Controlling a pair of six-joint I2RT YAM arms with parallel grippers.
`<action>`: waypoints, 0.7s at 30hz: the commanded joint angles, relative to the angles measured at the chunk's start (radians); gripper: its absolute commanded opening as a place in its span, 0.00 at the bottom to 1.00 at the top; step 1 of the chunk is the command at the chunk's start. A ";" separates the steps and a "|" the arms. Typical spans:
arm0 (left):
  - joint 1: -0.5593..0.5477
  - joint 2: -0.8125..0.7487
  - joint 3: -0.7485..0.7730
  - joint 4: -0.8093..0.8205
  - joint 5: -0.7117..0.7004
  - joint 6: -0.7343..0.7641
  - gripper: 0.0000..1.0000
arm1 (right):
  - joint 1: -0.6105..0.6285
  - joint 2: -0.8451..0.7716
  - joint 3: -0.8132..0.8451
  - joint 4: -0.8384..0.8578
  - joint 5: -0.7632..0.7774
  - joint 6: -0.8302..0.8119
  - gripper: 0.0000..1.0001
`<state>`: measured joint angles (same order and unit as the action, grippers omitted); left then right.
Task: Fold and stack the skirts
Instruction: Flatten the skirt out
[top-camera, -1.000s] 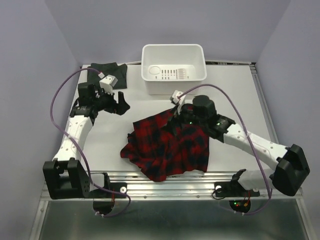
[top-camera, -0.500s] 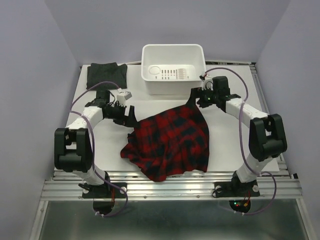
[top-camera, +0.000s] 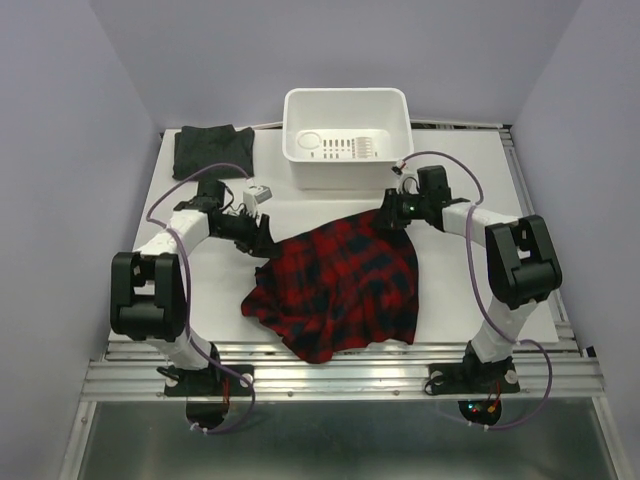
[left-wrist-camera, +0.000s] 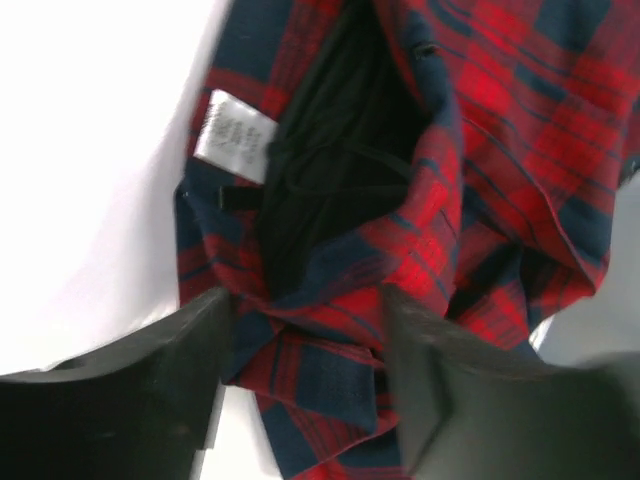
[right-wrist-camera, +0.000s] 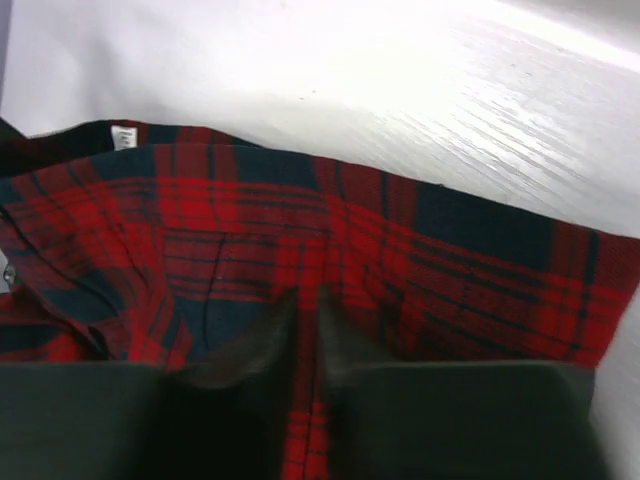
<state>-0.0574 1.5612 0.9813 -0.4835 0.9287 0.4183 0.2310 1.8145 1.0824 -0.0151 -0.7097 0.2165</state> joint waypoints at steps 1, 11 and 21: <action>-0.048 0.057 0.108 -0.029 0.087 0.031 0.49 | 0.005 -0.038 0.030 0.069 -0.083 -0.006 0.08; -0.065 0.059 0.370 -0.188 -0.010 0.228 0.00 | -0.096 -0.060 0.129 0.018 0.118 -0.060 0.92; -0.185 -0.420 0.063 0.033 -0.378 0.721 0.00 | -0.105 0.015 0.073 0.093 -0.089 -0.041 1.00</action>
<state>-0.2188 1.2560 1.1229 -0.5282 0.6460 0.8944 0.1154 1.7992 1.1606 0.0029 -0.6952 0.1802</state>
